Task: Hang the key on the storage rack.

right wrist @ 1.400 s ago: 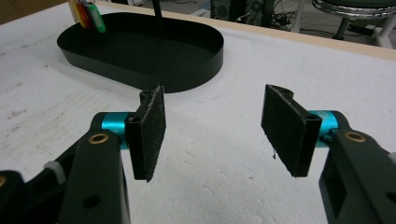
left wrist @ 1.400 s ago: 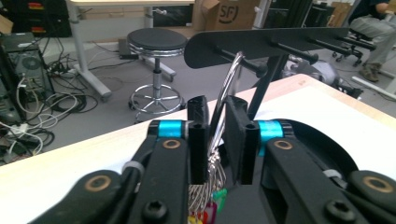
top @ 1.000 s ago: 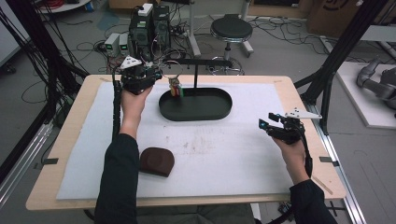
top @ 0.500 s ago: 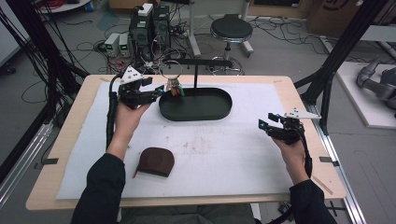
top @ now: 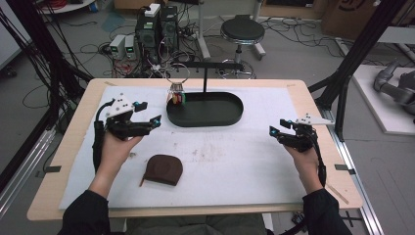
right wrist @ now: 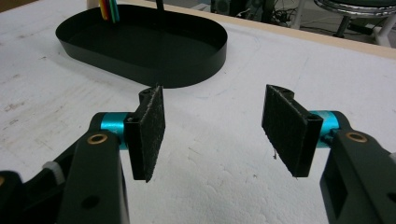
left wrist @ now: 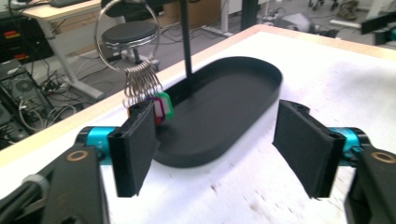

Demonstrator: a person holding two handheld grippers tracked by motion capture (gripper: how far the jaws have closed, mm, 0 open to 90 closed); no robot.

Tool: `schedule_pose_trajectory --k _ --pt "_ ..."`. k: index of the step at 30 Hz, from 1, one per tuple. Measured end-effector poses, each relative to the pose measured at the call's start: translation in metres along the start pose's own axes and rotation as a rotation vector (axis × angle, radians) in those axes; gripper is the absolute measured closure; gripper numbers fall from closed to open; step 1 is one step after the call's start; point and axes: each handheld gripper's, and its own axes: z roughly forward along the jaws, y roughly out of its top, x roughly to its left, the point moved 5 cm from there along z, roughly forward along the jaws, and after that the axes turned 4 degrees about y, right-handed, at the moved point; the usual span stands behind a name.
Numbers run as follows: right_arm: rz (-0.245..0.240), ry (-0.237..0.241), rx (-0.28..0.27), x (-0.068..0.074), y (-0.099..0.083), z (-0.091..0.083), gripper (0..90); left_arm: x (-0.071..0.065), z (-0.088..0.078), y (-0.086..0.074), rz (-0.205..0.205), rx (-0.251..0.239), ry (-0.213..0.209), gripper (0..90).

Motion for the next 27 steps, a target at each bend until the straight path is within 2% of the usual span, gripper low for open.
schedule_pose_trajectory --k 5,7,13,17,22,27 --pt "0.004 0.006 0.008 0.001 -0.001 0.001 37.8 -0.006 -0.012 -0.020 -0.006 0.003 -0.023 27.0" --pt "0.006 0.015 0.006 0.002 -0.001 0.001 36.9 -0.005 -0.017 -0.031 -0.015 0.021 -0.022 26.6" --pt "0.000 0.027 0.004 0.004 -0.001 0.001 33.8 -0.003 -0.027 -0.046 -0.025 0.026 -0.016 26.0" --pt "0.011 0.033 0.011 0.004 -0.003 0.000 29.6 0.001 -0.031 -0.052 -0.035 0.019 -0.004 24.9" --pt "0.007 0.034 0.006 0.004 -0.003 -0.003 28.4 0.005 -0.030 -0.060 -0.059 0.025 0.000 24.9" --pt "0.007 0.023 0.000 0.003 -0.004 -0.005 26.6 0.001 -0.027 -0.060 -0.050 0.028 -0.021 24.9"
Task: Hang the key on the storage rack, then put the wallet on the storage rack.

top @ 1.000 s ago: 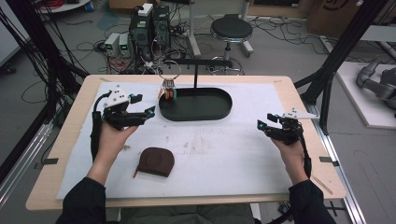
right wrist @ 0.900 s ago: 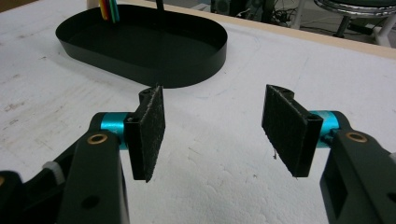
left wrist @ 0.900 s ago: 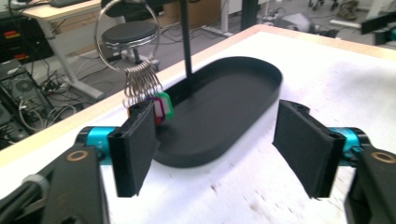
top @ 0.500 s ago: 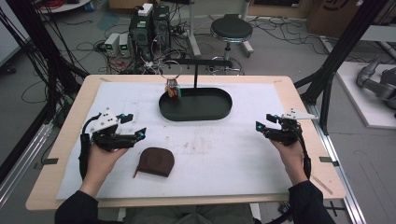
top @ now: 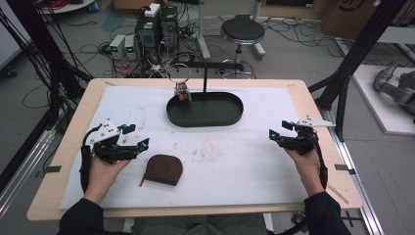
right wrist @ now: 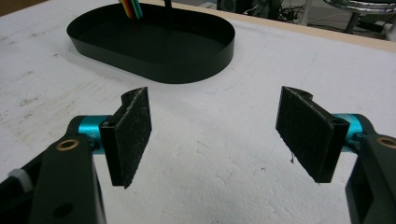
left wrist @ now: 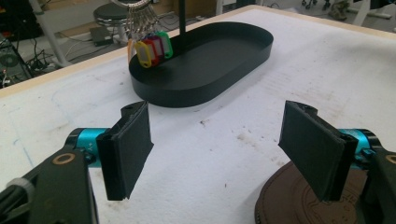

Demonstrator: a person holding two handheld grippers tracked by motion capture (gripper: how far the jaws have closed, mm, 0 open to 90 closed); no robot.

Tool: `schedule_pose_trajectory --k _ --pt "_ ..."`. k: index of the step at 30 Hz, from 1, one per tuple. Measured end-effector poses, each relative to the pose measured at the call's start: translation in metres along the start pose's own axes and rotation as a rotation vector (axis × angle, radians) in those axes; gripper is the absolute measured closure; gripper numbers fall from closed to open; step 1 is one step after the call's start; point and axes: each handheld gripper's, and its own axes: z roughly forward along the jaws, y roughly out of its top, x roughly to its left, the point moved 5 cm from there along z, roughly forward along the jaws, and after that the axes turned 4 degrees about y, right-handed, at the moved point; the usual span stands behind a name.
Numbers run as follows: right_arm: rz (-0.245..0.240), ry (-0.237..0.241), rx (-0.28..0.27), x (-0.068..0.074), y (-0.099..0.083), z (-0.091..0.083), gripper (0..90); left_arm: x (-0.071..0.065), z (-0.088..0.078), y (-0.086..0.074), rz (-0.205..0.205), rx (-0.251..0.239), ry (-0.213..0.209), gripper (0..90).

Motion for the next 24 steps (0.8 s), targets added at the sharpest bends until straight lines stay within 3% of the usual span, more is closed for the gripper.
schedule_pose_trajectory --k 4,12,18,24 --pt "0.010 0.000 -0.002 -0.001 0.000 0.000 25.7 -0.004 0.002 0.001 -0.003 0.000 -0.026 24.9" --pt "0.010 -0.009 -0.015 -0.003 0.001 -0.002 24.4 -0.006 0.003 -0.002 -0.051 0.030 -0.054 27.3" --pt "0.000 -0.024 -0.022 -0.004 0.002 0.001 24.8 -0.008 -0.004 -0.006 -0.079 0.046 -0.066 34.5" --pt "-0.020 -0.031 -0.016 -0.004 0.004 0.007 25.9 -0.015 -0.004 -0.013 -0.121 0.101 -0.106 41.5"
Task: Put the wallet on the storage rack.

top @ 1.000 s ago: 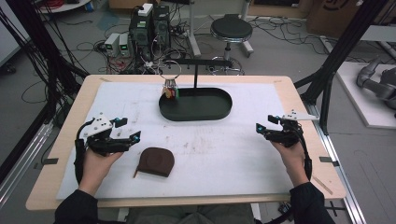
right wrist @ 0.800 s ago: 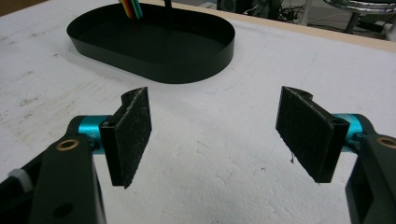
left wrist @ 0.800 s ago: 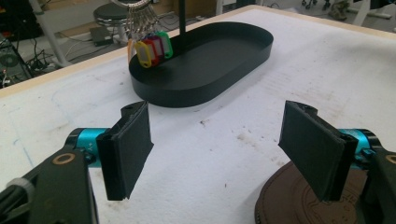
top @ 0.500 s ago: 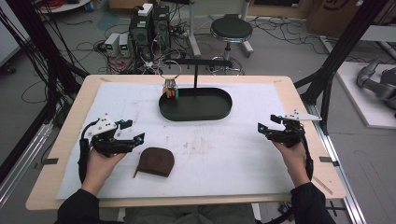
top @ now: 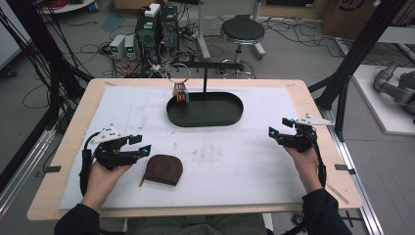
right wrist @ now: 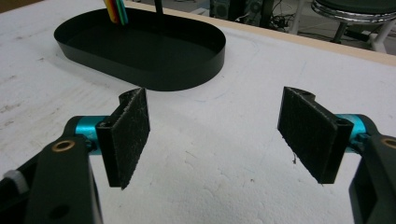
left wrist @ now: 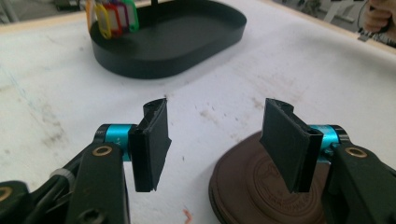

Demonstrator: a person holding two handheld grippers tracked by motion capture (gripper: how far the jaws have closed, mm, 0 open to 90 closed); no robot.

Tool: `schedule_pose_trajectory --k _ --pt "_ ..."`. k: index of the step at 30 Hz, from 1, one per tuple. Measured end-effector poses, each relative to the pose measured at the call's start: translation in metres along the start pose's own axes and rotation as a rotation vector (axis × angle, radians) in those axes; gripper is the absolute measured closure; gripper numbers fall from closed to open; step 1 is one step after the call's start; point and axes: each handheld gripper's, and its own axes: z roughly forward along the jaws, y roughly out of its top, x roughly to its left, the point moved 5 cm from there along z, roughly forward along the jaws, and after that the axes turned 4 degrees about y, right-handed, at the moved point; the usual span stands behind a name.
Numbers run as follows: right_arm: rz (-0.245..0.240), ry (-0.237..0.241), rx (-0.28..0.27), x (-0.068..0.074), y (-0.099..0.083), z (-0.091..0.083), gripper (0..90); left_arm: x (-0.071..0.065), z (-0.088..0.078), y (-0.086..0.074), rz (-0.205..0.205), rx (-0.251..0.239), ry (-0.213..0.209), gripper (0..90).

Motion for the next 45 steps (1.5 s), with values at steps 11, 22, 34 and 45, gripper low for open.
schedule_pose_trajectory --k 11,22,34,45 --pt "-0.013 -0.010 -0.005 0.001 0.001 0.001 26.4 0.005 0.018 -0.031 -0.181 0.184 -0.092 53.0" --pt "-0.022 -0.008 -0.011 0.002 0.002 0.001 26.8 0.003 0.024 -0.038 -0.219 0.260 -0.119 67.0" --pt "-0.031 -0.011 -0.020 0.003 0.003 0.000 28.9 -0.007 0.024 -0.028 -0.205 0.149 -0.159 84.8" --pt "-0.038 -0.016 -0.033 0.006 0.006 -0.001 29.1 -0.035 0.023 0.013 -0.026 -0.048 -0.135 86.0"
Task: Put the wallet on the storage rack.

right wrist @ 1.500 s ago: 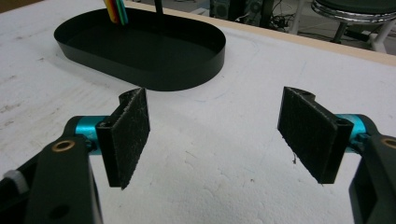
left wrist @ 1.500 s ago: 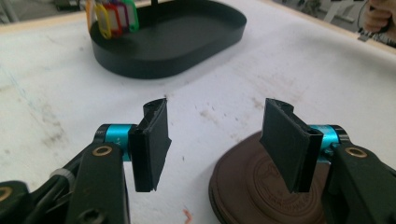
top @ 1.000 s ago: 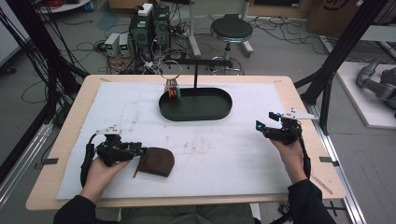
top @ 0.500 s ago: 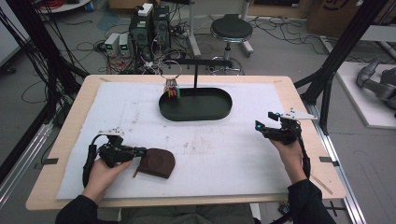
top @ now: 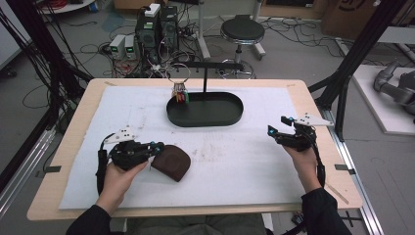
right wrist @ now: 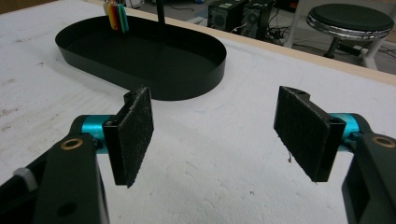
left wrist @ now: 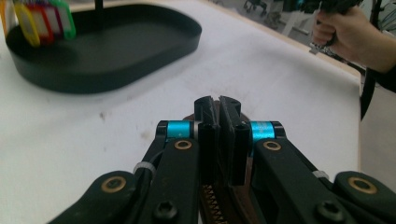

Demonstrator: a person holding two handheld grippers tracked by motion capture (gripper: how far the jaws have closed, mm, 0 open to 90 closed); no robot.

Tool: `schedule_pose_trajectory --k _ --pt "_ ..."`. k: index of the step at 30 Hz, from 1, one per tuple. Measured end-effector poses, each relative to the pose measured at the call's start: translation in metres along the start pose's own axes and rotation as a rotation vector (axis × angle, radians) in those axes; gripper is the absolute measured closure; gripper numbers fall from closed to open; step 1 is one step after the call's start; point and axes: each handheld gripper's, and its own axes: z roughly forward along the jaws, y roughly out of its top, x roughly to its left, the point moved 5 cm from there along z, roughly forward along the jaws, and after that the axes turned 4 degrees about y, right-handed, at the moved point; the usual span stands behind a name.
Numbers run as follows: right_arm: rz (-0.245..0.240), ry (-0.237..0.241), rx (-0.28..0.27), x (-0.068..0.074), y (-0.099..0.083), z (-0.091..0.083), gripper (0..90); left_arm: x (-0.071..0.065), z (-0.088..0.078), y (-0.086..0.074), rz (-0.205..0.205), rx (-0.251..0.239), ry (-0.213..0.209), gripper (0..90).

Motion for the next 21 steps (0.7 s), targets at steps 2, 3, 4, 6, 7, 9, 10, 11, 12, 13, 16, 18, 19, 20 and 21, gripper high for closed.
schedule_pose_trajectory --k 2,3,4,6,7,9,10,11,12,13,16,18,19,20,21 --pt "0.000 -0.001 0.001 0.000 0.000 0.000 29.1 -0.004 0.001 0.008 0.039 -0.028 0.010 86.1" --pt "-0.002 -0.002 0.001 0.000 0.000 0.000 29.1 -0.006 0.002 0.011 0.057 -0.039 0.014 86.1" --pt "-0.002 0.001 0.000 0.001 0.000 0.000 29.1 -0.008 0.003 0.014 0.076 -0.050 0.015 86.2" --pt "-0.005 0.001 -0.001 0.001 0.001 0.000 29.0 -0.014 0.006 0.018 0.103 -0.070 -0.003 86.2" --pt "-0.005 0.001 -0.003 0.001 0.001 0.000 29.1 -0.015 0.007 0.018 0.112 -0.066 -0.004 86.2" --pt "-0.005 0.002 -0.003 0.001 0.001 0.000 29.0 -0.021 0.011 0.016 0.134 -0.061 -0.032 86.1" --pt "-0.004 0.002 -0.003 0.002 0.001 0.000 29.0 -0.025 0.013 0.014 0.149 -0.046 -0.042 86.1" --pt "-0.010 0.004 -0.002 0.002 0.001 0.000 29.0 -0.028 0.014 0.013 0.163 -0.057 -0.064 86.1" --pt "-0.008 0.005 -0.001 0.002 0.001 0.000 29.0 -0.028 0.014 0.013 0.163 -0.057 -0.064 86.0" --pt "-0.007 0.005 -0.002 0.002 0.001 0.000 29.1 -0.028 0.013 0.013 0.165 -0.059 -0.067 86.0" --pt "-0.008 0.006 -0.005 0.002 0.002 0.000 29.0 -0.029 0.006 0.010 0.163 -0.060 -0.096 85.6" --pt "-0.005 0.007 -0.004 0.002 0.002 0.000 29.0 -0.028 0.001 0.008 0.167 -0.055 -0.101 85.4" --pt "-0.004 0.007 -0.004 0.001 0.001 0.000 29.0 -0.028 -0.002 0.007 0.171 -0.050 -0.100 85.2" --pt "-0.004 0.007 -0.004 0.001 0.001 0.000 29.1 -0.028 -0.005 0.006 0.180 -0.044 -0.094 85.0" --pt "-0.004 0.007 -0.003 0.002 0.002 0.000 29.1 -0.029 -0.008 0.005 0.185 -0.039 -0.098 84.4"
